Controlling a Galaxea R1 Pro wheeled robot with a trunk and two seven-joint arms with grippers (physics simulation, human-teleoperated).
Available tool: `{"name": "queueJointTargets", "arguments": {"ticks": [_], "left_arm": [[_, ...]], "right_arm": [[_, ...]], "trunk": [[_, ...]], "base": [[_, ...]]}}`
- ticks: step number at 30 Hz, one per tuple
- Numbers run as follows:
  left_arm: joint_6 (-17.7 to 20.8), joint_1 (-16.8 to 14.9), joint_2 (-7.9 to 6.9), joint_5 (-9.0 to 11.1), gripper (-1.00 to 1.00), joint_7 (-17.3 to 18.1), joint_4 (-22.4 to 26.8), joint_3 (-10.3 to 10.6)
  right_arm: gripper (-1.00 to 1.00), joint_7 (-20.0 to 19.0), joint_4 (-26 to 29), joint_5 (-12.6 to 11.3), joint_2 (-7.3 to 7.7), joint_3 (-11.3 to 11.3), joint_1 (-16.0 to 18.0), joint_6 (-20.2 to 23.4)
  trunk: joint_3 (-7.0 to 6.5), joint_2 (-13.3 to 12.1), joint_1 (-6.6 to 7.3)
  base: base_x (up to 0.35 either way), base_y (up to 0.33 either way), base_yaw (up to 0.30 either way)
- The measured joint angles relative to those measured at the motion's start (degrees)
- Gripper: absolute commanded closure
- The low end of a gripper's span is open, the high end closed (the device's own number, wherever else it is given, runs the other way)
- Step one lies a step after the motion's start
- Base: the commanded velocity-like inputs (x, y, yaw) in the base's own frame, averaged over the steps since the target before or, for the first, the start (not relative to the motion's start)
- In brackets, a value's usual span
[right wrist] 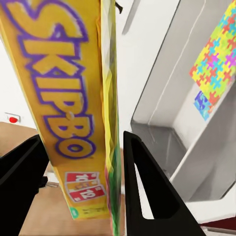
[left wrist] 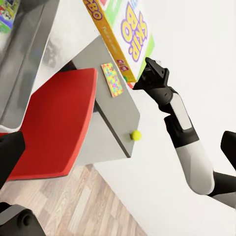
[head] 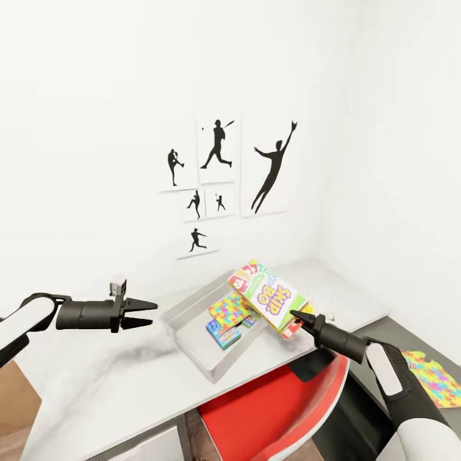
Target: Put all the toys in the child's room - the three board games (two on the bed and one on the table), the two jigsaw puzzles on the table, and the tennis ball on the table - inside the toy box on the table in the child's room.
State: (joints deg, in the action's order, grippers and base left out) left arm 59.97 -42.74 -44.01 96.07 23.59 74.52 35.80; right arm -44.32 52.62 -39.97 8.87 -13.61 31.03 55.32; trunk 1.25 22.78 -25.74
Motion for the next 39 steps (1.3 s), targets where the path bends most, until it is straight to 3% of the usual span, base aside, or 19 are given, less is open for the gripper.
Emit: {"name": "queueJointTargets", "arguments": {"ticks": [6,15,21,25,39], "left_arm": [[0.00,0.01,0.05,0.16,-1.00,0.05,-0.81,0.02],[0.00,0.01,0.41,0.54,-1.00,0.19,-5.61,0.01],[0.01,0.01,0.74,0.58,-1.00,0.18,-6.29,0.00],[0.01,-0.02,0.90,0.55,-1.00,0.17,-6.35,0.03],[-0.36,0.02,0.91,0.51,-1.00,0.17,-6.45,0.03]], "right_arm": [[1.00,0.06,0.09,-0.39,0.01,-1.64,0.00,0.20],[1.00,-0.08,0.10,-0.18,0.02,-1.89,0.03,0.18],[1.00,-0.04,0.12,-0.27,0.02,-1.88,0.04,0.24],[1.00,-0.11,0.06,0.10,0.10,-1.92,0.02,-1.82],[1.00,-0.05,0.11,0.19,0.10,-1.94,0.02,-2.03]], "trunk": [[0.22,-0.01,0.00],[0.58,-0.01,0.00],[0.81,0.00,0.00],[0.88,0.00,0.00],[0.89,0.01,0.02]], "base": [[0.000,0.000,0.273],[0.000,0.000,0.272],[0.000,-0.099,0.272],[0.000,-0.032,0.056],[0.026,-0.086,0.002]]}}
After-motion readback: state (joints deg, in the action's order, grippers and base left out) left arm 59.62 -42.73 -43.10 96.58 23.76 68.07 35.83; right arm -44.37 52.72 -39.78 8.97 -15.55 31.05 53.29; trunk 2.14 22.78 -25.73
